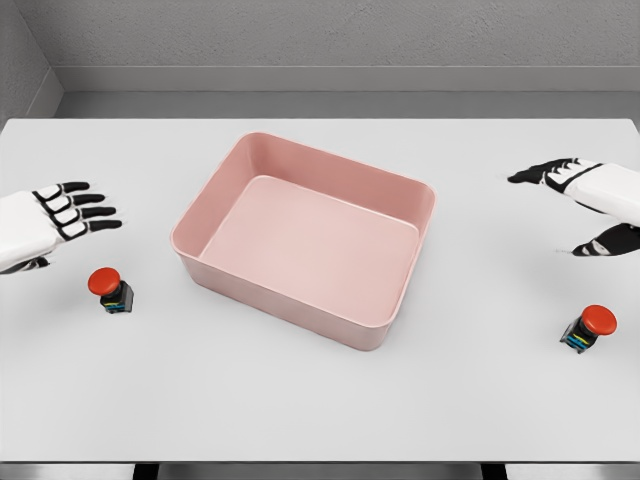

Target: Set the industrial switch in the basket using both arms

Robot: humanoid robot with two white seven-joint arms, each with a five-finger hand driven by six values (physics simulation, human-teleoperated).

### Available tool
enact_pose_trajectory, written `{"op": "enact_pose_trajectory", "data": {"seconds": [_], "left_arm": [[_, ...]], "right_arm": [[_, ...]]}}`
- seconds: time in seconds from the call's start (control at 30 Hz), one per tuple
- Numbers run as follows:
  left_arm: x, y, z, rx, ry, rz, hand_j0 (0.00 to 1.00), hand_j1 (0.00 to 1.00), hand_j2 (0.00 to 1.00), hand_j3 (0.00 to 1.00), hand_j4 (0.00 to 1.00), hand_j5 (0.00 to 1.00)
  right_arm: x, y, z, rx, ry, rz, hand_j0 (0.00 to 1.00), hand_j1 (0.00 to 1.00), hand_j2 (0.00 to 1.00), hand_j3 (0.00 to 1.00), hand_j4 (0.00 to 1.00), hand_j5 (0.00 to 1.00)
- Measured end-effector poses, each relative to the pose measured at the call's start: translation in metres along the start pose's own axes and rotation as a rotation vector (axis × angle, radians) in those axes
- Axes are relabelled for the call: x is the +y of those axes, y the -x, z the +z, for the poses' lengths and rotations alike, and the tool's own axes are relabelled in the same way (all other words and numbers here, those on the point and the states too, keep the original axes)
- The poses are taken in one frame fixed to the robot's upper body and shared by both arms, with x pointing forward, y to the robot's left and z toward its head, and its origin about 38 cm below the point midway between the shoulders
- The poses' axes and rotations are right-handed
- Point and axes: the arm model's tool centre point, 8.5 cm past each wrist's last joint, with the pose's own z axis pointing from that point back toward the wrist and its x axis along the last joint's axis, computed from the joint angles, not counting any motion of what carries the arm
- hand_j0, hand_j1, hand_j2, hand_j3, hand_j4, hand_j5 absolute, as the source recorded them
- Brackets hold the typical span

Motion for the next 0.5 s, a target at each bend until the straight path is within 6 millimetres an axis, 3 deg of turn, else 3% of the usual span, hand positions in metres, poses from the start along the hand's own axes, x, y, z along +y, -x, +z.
{"op": "enact_pose_trajectory", "data": {"seconds": [0.17,0.5], "left_arm": [[-0.012,-0.009,0.006,-0.023,0.123,0.006,1.0,1.0,1.0,1.0,1.0,1.0],[-0.007,-0.033,-0.003,-0.107,0.173,-0.009,1.0,1.0,1.0,1.0,1.0,1.0]], "right_arm": [[-0.011,0.005,0.013,0.028,-0.063,0.047,1.0,1.0,1.0,1.0,1.0,1.0],[-0.002,-0.008,0.026,-0.126,-0.211,0.174,1.0,1.0,1.0,1.0,1.0,1.0]]}}
